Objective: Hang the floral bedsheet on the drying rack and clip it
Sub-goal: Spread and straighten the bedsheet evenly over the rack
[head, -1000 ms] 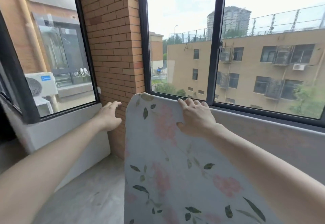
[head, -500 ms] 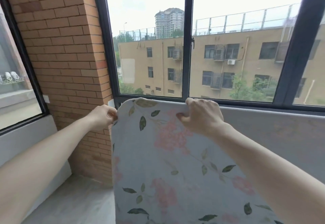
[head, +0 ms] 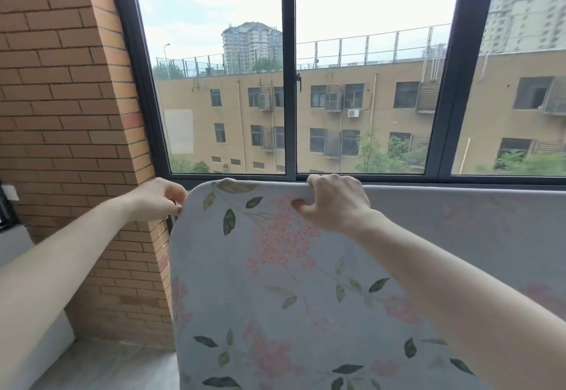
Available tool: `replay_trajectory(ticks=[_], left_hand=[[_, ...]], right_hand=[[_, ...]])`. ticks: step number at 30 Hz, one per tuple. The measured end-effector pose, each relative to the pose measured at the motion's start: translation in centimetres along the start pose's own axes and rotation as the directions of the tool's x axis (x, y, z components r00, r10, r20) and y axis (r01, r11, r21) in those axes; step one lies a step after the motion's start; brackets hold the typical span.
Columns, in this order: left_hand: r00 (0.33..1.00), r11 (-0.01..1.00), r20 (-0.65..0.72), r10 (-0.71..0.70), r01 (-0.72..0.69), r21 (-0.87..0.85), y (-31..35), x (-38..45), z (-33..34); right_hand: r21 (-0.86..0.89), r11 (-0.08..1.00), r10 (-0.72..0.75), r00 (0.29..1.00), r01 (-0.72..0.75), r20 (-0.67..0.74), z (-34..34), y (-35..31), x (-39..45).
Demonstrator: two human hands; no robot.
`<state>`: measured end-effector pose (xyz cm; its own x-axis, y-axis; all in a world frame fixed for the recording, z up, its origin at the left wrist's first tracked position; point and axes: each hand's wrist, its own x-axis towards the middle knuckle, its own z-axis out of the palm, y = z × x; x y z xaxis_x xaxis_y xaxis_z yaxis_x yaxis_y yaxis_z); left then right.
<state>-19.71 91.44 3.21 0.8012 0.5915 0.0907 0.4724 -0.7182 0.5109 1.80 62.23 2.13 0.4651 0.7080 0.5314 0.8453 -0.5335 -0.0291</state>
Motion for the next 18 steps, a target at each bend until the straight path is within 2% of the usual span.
replay_trajectory(ticks=[3, 6, 11, 15, 18], left_hand=[[0.999, 0.995, 0.020, 0.026, -0.024, -0.094, 1.1, -0.1, -0.7], [0.997, 0.996, -0.011, 0.074, -0.074, -0.047, 1.6, -0.2, -0.9], [0.996, 0.992, -0.012, 0.089, -0.090, -0.092, 1.4, 0.0, -0.8], [0.997, 0.994, 0.028, 0.072, -0.074, 0.081, 0.9, -0.1, -0.4], [0.998, 0.977, -0.002, 0.057, -0.055, 0.204, 0.9, -0.1, -0.1]], right_hand=[[0.003, 1.000, 0.006, 1.000, -0.006, 0.009, -0.2, 0.0, -0.2], [0.009, 1.000, 0.009, 1.000, -0.009, 0.015, -0.5, 0.2, -0.5], [0.016, 1.000, 0.012, 1.000, -0.012, 0.028, -0.5, 0.2, -0.8], [0.012, 0.999, 0.029, 0.998, -0.030, 0.053, -0.7, 0.0, -0.9], [0.006, 0.999, 0.037, 0.997, -0.038, 0.064, -0.9, -0.1, -1.0]])
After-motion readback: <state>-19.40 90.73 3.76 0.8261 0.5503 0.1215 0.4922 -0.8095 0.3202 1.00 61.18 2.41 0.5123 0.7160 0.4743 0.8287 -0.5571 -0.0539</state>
